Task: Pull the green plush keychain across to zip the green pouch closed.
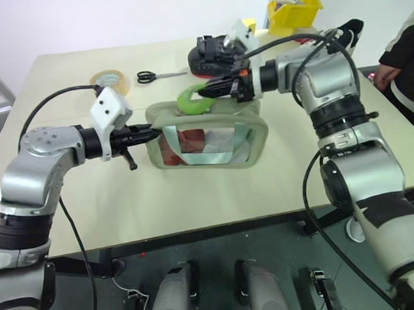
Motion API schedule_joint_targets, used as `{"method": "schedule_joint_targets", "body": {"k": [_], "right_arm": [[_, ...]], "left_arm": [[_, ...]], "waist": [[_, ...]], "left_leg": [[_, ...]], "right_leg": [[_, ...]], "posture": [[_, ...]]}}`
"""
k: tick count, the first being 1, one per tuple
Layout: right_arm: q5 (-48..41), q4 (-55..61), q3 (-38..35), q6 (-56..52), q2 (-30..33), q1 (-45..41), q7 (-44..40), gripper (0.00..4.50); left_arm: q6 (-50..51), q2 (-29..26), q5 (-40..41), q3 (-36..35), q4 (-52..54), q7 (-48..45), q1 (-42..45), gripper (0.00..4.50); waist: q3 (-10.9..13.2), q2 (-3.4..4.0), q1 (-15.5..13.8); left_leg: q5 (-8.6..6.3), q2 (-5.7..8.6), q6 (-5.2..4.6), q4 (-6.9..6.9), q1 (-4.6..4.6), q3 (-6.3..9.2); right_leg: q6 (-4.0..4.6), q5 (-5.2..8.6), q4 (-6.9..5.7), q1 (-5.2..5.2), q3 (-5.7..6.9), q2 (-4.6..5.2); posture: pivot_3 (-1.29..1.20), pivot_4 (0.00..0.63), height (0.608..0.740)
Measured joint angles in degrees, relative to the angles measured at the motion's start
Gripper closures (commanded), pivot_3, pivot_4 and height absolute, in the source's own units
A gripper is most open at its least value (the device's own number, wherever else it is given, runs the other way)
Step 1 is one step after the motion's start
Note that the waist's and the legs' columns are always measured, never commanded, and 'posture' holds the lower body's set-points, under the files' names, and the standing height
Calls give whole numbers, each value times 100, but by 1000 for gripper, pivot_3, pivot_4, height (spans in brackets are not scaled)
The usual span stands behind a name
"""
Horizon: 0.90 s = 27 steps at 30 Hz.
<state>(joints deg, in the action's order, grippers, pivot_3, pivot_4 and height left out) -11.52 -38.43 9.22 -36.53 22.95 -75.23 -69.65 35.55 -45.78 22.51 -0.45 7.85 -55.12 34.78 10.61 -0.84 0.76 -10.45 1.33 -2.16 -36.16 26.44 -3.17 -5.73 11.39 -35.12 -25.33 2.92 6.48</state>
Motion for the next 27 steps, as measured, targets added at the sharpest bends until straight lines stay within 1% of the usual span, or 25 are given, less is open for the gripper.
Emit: {"method": "schedule_joint_targets", "body": {"k": [2, 5, 10, 14, 19, 21, 23, 25, 27], "right_arm": [[18, 186, 9, -37, 81, 104, -3, 4474], [145, 456, -2, 69, 299, 155, 298, 4474], [361, 1466, -365, 51, 1169, 325, 1104, 4474], [525, 2581, -650, -79, 1856, 1131, 1649, 4474], [763, 3392, -906, -257, 2359, 2186, 2347, 4474], [814, 3765, -1162, -304, 2375, 2710, 2737, 4474], [827, 4145, -1513, -455, 2165, 3481, 3240, 4474], [827, 4221, -1720, -665, 1741, 4109, 3690, 4474], [777, 4218, -1787, -783, 1235, 4495, 4046, 4474]], "left_arm": [[-33, 0, -32, 38, -55, -43, 55, 4500], [-105, 12, -81, 104, -160, -74, 144, 4500], [-119, 30, -78, 111, -148, -62, 135, 4500], [-86, 102, -66, 58, -90, 60, 50, 4500], [-67, 178, -66, 86, -166, 87, 133, 4500], [-64, 258, -65, 168, -211, 82, 212, 4500], [-37, 298, -58, 193, -202, 54, 224, 4500], [17, 294, -57, 191, -203, 37, 234, 4500], [43, 277, -62, 188, -206, 26, 249, 4500]], "waist": [[0, 0, -5], [0, 0, -17], [0, 0, -33], [-1, -1, -37], [-1, 2, -76], [-3, -1, -116], [-4, -4, -165], [-6, -2, -148], [-7, 2, -131]], "left_leg": [[1, 0, -1, -1, 1, 0], [0, 0, 0, -1, 2, 0], [-1, 2, 2, -1, 4, 0], [-2, 1, 2, -1, 1, 1], [-2, 1, 1, -2, 3, -1], [-1, -1, 1, -2, 2, 0], [-1, -2, 0, -5, 2, 5], [-1, -2, 0, -9, -1, 5], [-1, -2, -1, -8, -7, 5]], "right_leg": [[0, 0, 0, 0, 0, 0], [0, 0, 0, -1, 1, 1], [18, 10, 5, -2, 1, 17], [20, 12, 9, 3, 5, 29], [21, 12, 12, 1, 6, 31], [21, 12, 13, 5, 6, 30], [21, 12, 16, 13, 13, 30], [21, 12, 16, 20, 13, 30], [21, 12, 16, 23, 13, 29]], "posture": [[0, 150, 740], [0, 150, 740], [0, 150, 740], [0, 150, 740], [0, 150, 740], [0, 150, 740], [0, 150, 740], [0, 150, 740], [0, 150, 740]]}}
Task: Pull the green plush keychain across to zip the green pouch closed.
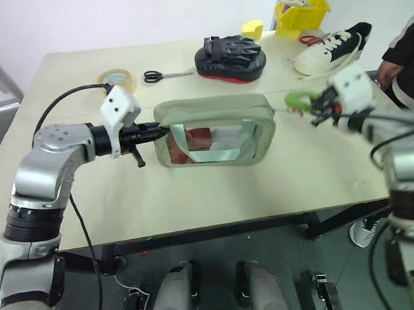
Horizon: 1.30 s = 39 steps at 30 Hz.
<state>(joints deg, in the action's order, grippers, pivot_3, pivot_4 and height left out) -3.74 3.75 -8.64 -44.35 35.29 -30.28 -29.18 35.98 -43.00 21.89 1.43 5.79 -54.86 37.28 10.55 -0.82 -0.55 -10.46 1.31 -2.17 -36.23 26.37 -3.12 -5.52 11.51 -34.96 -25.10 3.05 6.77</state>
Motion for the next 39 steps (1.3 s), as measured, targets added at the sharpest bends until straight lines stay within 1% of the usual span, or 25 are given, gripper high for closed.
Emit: {"method": "schedule_joint_targets", "body": {"k": [3, 7, 11, 13, 14, 17, 21, 23, 24, 26, 30, 31, 32, 33, 34, 35, 37, 39], "right_arm": [[-148, -133, -78, -23, -895, 211, 537, 4474], [-389, -423, -171, 89, -1651, 230, 943, 4474], [-666, -706, -292, 80, -2165, 238, 1188, 4474], [-963, -709, -597, -42, -2509, 205, 1309, 4474], [-1075, -704, -632, -86, -2622, 211, 1328, 4474], [-1015, -619, -290, -34, -2420, 298, 1202, 4474], [-762, -628, 169, 191, -1869, 351, 962, 4474], [-765, -637, 195, 190, -1726, 344, 877, 3789], [-803, -637, 199, 104, -1567, 306, 766, 3413], [-972, -601, 130, -126, -1216, 181, 503, 2385], [-1306, 19, 160, -494, 28, -173, -405, 257], [-1387, 226, 170, -545, 444, -226, -704, 0], [-1463, 393, 159, -567, 778, -239, -960, 0], [-1532, 492, 163, -592, 1038, -228, -1172, 0], [-1673, 599, 161, -616, 1403, -192, -1537, 0], [-1801, 678, 118, -626, 1632, -173, -1816, 0], [-2108, 846, -10, -697, 1887, -172, -2232, 0], [-2711, 1128, -152, -1042, 2018, -351, -2617, 0]], "left_arm": [[54, -20, -5, -1, -12, -15, 40, 4500], [116, -9, 3, 8, 10, -24, 41, 4500], [144, -4, 1, -1, 49, 7, 31, 4500], [146, -6, -2, -18, 102, 38, -17, 4500], [144, -6, -4, -35, 140, 62, -54, 4500], [162, 2, -3, -53, 181, 134, -99, 4500], [199, 3, -1, -69, 233, 161, -124, 4500], [192, 4, 1, -72, 249, 161, -133, 4500], [191, 9, 5, -71, 266, 154, -135, 4131], [212, 21, 39, -71, 258, 131, -144, 3384], [355, 63, 211, -67, 48, 7, -87, 1370], [376, 42, 263, -75, -34, -47, -26, 842], [388, -15, 295, -96, -101, -123, 27, 308], [400, -83, 349, -126, -158, -190, 79, 22], [402, -194, 396, -197, -268, -305, 174, 22], [388, -294, 409, -278, -383, -377, 264, 22], [333, -426, 411, -367, -599, -467, 454, 22], [183, -523, 363, -427, -1018, -538, 713, 22]], "waist": [[1, 4, 19], [0, 3, 16], [1, 3, 23], [1, 3, 39], [0, 5, 50], [0, 5, 63], [0, 5, 81], [0, 6, 75], [0, 6, 68], [2, 8, 50], [10, 14, 9], [11, 13, -9], [11, 11, -11], [12, 10, -12], [13, 11, -11], [13, 11, -10], [13, 11, 8], [14, 12, 17]], "left_leg": [[8, -1, -13, 5, 0, 1], [8, -1, -14, -1, -3, 8], [8, -1, -14, 1, -5, 9], [8, -3, -14, 2, -8, 12], [8, -4, -14, 3, -8, 12], [8, -2, -13, 2, -9, 11], [7, -3, -12, 4, -13, 13], [7, -2, -12, 3, -12, 13], [7, 0, -11, 2, -11, 13], [6, 0, -11, 1, -9, 13], [8, -3, -14, 2, 9, 12], [8, -5, -14, 3, 11, 12], [7, -7, -14, 2, 9, 12], [7, -8, -14, 3, 11, 12], [7, -8, -14, 2, 12, 10], [7, -9, -14, -1, 10, 10], [3, -11, -8, 1, 5, 11], [0, -13, -3, 2, 8, 11]], "right_leg": [[-1, 0, -1, -4, 0, -6], [-1, 0, -2, 6, 6, -23], [-2, 0, -1, 7, 6, -24], [-2, 0, -1, 9, 6, -27], [-2, 0, -2, 9, 6, -28], [-2, 1, -1, 10, 6, -27], [-2, 3, 0, 13, 7, -27], [-3, 3, 0, 14, 7, -25], [-3, 3, 0, 13, 7, -22], [-3, 3, 2, 13, 7, -19], [-3, 4, 0, -12, 7, -12], [-6, 5, 0, -13, 9, -15], [-6, 6, 0, -12, 10, -17], [-6, 7, 1, -13, 10, -18], [-6, 7, 1, -14, 11, -17], [-7, 7, 4, -10, 11, -17], [-7, 8, 16, 0, 13, -16], [-7, 7, 21, -3, 14, -16]], "posture": [[0, 150, 740], [0, 150, 740], [0, 150, 740], [0, 150, 740], [0, 150, 740], [0, 150, 740], [0, 150, 740], [0, 150, 740], [0, 150, 740], [0, 150, 740], [0, 150, 740], [0, 150, 740], [0, 150, 740], [0, 150, 740], [0, 150, 740], [0, 150, 740], [0, 150, 740], [0, 150, 740]]}}
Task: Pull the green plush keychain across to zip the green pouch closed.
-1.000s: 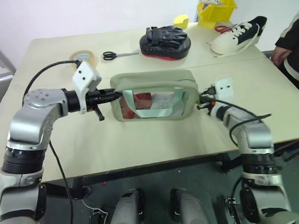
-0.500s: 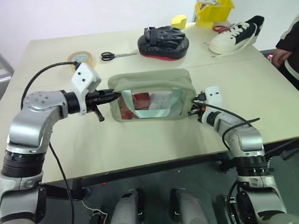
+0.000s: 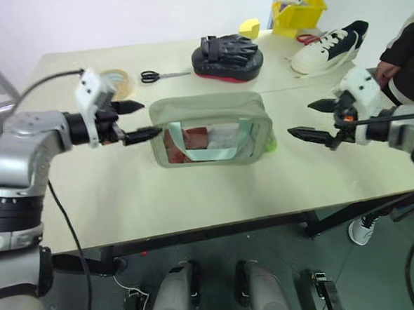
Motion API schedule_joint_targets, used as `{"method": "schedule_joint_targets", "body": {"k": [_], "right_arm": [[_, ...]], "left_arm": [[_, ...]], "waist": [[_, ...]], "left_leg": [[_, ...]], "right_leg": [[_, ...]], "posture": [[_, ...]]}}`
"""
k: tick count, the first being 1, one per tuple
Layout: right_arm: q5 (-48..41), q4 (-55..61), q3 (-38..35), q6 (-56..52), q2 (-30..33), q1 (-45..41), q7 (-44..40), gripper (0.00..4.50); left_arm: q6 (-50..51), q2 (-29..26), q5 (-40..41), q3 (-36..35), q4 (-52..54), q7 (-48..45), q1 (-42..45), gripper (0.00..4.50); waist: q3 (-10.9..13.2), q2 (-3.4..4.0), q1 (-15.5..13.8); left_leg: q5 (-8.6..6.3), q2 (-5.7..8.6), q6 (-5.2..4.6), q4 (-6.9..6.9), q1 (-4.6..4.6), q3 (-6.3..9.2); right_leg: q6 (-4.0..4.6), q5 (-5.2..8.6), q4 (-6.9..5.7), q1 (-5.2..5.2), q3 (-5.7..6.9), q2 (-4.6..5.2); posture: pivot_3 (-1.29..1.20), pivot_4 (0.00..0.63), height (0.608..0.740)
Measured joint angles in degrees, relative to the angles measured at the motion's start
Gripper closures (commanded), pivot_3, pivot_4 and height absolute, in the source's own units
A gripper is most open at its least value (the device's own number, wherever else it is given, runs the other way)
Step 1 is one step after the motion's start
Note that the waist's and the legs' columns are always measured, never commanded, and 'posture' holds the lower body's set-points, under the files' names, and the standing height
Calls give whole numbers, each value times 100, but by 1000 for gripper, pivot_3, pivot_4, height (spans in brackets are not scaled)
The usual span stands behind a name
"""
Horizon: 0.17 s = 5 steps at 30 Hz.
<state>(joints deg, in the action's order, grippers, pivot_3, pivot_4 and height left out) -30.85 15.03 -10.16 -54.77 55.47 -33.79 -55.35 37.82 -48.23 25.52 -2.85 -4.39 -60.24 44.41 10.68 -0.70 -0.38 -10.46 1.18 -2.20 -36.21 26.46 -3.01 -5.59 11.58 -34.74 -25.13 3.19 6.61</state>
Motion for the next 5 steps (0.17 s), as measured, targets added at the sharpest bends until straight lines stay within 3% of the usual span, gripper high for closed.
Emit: {"method": "schedule_joint_targets", "body": {"k": [5], "right_arm": [[-498, 391, -82, -263, -5, -641, 62, 0]], "left_arm": [[-187, -101, -11, -117, -579, -177, 314, 22]], "waist": [[0, -1, -10]], "left_leg": [[-2, 0, 2, 6, 5, -2]], "right_leg": [[2, -3, 25, 0, 0, 8]], "posture": [[0, 150, 740]]}}
